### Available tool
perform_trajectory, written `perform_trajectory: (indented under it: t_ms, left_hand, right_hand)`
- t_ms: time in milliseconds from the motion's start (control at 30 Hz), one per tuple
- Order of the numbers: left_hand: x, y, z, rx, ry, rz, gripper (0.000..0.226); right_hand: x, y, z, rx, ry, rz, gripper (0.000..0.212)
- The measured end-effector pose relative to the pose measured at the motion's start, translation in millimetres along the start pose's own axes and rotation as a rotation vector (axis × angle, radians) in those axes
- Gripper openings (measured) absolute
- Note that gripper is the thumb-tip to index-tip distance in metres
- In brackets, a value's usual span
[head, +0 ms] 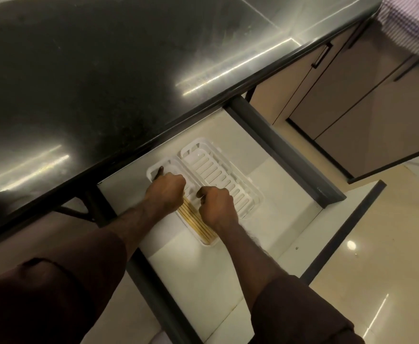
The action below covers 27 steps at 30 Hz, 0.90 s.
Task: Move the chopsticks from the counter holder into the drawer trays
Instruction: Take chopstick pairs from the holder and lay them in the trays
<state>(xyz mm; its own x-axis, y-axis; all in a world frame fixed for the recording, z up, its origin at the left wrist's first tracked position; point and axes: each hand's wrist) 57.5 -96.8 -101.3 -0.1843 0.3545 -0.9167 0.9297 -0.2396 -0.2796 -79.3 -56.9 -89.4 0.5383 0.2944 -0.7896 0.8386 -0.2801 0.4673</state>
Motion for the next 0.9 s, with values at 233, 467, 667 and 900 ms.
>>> perform_trajectory:
  t_ms: [233,467,667,900]
  left_hand:
    - [-65.6,-36.4,-38.7,-0.002,-0.228,-0.244,0.035]
    - [-154.3,-69.5,-117.7,0.137,-0.619,-0.377,0.03]
    - [-210.4,-77.2,-202.0,0.135,-0.916,-0.469,0.025]
    - [-264.0,-38.4,-287.6,0.084,-1.111,-0.434,0.024]
  right_hand:
    - [-71.0,31.5,-42.4,-0.092,-0.156,0.065,0.034]
    - [-138.6,73.8,-114.1,-0.29,-0.333,0.176,0.029]
    - [-174.1,114.5,-179.9,-0.528,-0.512,0.164,0.029]
    - [-193.6,200.4,-236.5,-0.795,-0.539,0.15,0.027]
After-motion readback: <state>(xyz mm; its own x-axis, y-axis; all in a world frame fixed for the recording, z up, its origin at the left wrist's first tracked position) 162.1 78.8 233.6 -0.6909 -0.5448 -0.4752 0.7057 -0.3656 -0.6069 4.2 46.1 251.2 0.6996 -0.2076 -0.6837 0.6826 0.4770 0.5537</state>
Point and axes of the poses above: each hand's wrist, its own z-axis towards the middle knuckle, its own x-axis out of the palm, y = z × x, and after that the axes turned 4 degrees about x, right-handed
